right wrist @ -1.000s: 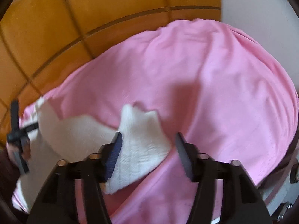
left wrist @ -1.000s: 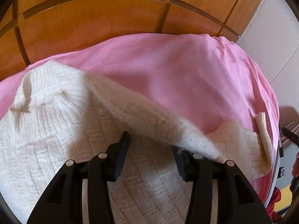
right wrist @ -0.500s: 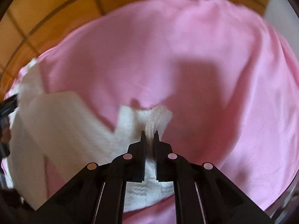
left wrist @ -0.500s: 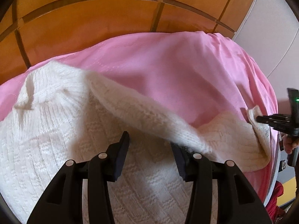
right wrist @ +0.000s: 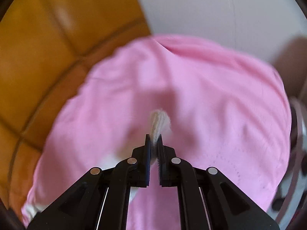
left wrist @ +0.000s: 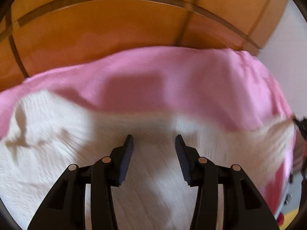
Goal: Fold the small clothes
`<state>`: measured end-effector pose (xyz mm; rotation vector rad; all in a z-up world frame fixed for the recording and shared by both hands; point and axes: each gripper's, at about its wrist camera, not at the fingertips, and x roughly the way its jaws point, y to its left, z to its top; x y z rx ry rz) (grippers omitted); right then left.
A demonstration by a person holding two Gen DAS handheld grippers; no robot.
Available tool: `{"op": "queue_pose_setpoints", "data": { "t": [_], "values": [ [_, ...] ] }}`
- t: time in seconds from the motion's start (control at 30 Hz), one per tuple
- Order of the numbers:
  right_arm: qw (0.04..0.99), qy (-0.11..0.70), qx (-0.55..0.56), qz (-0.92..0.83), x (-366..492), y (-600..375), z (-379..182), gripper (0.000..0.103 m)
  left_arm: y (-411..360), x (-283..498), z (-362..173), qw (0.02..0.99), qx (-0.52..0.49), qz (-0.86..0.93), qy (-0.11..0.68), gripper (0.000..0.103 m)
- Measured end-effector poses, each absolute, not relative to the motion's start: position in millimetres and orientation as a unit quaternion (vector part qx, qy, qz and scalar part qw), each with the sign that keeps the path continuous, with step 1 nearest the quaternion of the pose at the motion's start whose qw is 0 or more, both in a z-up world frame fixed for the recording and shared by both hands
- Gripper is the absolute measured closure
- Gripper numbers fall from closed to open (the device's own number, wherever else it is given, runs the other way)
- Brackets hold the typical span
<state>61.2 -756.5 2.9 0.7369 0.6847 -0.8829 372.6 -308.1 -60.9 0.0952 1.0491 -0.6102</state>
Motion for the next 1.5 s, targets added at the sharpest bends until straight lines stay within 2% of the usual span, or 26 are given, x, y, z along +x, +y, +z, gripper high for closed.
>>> {"op": "queue_pose_setpoints", "data": {
  "t": [0.17, 0.2, 0.23, 0.27, 0.3, 0.43, 0.57, 0.67, 0.77, 0.97, 1.1, 1.3, 1.43, 1.5],
  "values": [
    [0.773, 0.341, 0.348, -0.405, 75, -751, -43, 0.097, -286, 372, -54, 0.832, 0.044, -0.267, 0.484, 0.056],
    [0.781, 0.334, 0.336, -0.408, 71, -744, -40, 0.084, -279, 367, -53, 0.838, 0.056, -0.261, 0.476, 0.054],
    [0.787, 0.327, 0.324, -0.410, 67, -738, -34, 0.060, -268, 361, -52, 0.845, 0.067, -0.253, 0.467, 0.053],
    [0.792, 0.320, 0.306, -0.421, 60, -726, -26, 0.048, -258, 357, -53, 0.846, 0.070, -0.251, 0.465, 0.053],
    [0.797, 0.314, 0.292, -0.425, 54, -718, -20, 0.042, -248, 354, -54, 0.847, 0.071, -0.246, 0.466, 0.053],
    [0.847, 0.316, 0.257, -0.341, 54, -667, 8, 0.042, -193, 336, -59, 0.851, 0.048, -0.210, 0.478, 0.054],
    [0.886, 0.357, 0.188, -0.231, 87, -589, 8, 0.042, -153, 316, -57, 0.861, 0.030, -0.179, 0.475, 0.054],
    [0.870, 0.411, 0.191, -0.192, 118, -565, -25, 0.042, -119, 301, -55, 0.868, 0.014, -0.151, 0.473, 0.052],
    [0.826, 0.473, 0.159, -0.264, 133, -575, -69, 0.042, -79, 286, -60, 0.872, 0.009, -0.108, 0.477, 0.052],
    [0.831, 0.449, 0.169, -0.281, 127, -560, -53, 0.042, 19, 245, -63, 0.868, -0.065, -0.031, 0.491, 0.052],
    [0.854, 0.454, 0.207, -0.148, 116, -508, -39, 0.042, 73, 214, -61, 0.864, -0.111, -0.004, 0.491, 0.046],
    [0.809, 0.510, 0.288, 0.047, 62, -429, -55, 0.042, 114, 159, -72, 0.847, -0.137, -0.050, 0.511, 0.046],
    [0.791, 0.530, 0.291, 0.095, 12, -390, -63, 0.041, 111, 128, -71, 0.843, -0.125, -0.098, 0.513, 0.051],
    [0.783, 0.538, 0.291, 0.115, -8, -373, -61, 0.042, 109, 116, -72, 0.836, -0.123, -0.131, 0.518, 0.061]
  ]
}}
